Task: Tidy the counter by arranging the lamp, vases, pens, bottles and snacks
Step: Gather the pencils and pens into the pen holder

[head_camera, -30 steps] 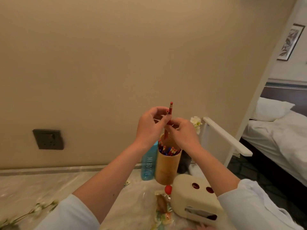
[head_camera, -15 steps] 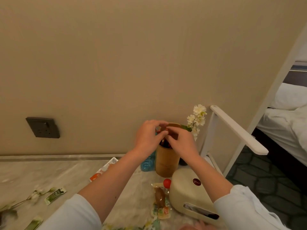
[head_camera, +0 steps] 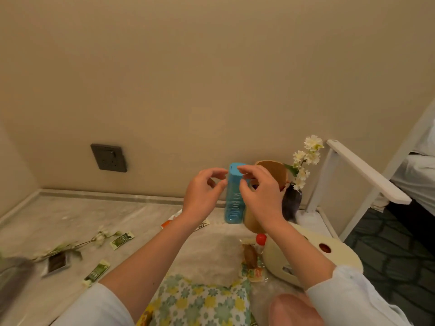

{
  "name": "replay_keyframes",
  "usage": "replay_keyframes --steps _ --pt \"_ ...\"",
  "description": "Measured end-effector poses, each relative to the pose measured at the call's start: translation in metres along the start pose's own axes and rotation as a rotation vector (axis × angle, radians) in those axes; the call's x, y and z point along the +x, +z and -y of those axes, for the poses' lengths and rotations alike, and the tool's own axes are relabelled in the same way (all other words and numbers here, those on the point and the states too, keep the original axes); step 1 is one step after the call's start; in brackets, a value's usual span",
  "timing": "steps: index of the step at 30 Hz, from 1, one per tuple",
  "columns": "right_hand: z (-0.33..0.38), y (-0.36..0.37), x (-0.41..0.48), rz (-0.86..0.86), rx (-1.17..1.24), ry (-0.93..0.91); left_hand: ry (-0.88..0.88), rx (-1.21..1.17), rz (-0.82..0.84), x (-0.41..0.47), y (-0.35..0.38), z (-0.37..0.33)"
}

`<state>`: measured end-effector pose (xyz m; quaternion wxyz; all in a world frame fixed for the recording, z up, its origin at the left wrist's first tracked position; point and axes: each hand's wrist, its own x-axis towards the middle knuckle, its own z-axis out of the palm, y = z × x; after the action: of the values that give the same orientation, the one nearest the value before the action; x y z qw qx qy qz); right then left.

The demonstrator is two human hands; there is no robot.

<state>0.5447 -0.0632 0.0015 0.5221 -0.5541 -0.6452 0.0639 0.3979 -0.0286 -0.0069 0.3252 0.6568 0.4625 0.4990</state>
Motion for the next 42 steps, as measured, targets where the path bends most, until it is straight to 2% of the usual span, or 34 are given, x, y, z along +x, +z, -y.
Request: replay_keyframes --steps 11,19,24,31,36,42 --pt "0.071 0.129 -0.052 0.363 0.146 -0.035 -0.221 0.123 -0.231 -0.082 -0.138 0.069" --pt "0.105 0.205 -0.095 0.888 0.018 -0.085 -0.393 0.239 -0.308 -0.131 -0.214 0.103" --pt "0.115 0.238 -0.12 1.128 -0.078 -0.125 -0.517 0.3 -0.3 -0.165 -0.232 0.124" --pt "0.116 0.264 -0.141 1.283 -0.127 -0.198 -0.612 0.366 -0.296 -0.195 -0.235 0.139" --pt "0.111 0.266 -0.142 1.297 -0.252 -0.365 -0.659 0.363 -0.275 -0.201 -0.23 0.144" --pt "0.109 0.265 -0.138 1.342 -0.299 -0.253 -0.669 0.369 -0.264 -0.197 -0.229 0.146"
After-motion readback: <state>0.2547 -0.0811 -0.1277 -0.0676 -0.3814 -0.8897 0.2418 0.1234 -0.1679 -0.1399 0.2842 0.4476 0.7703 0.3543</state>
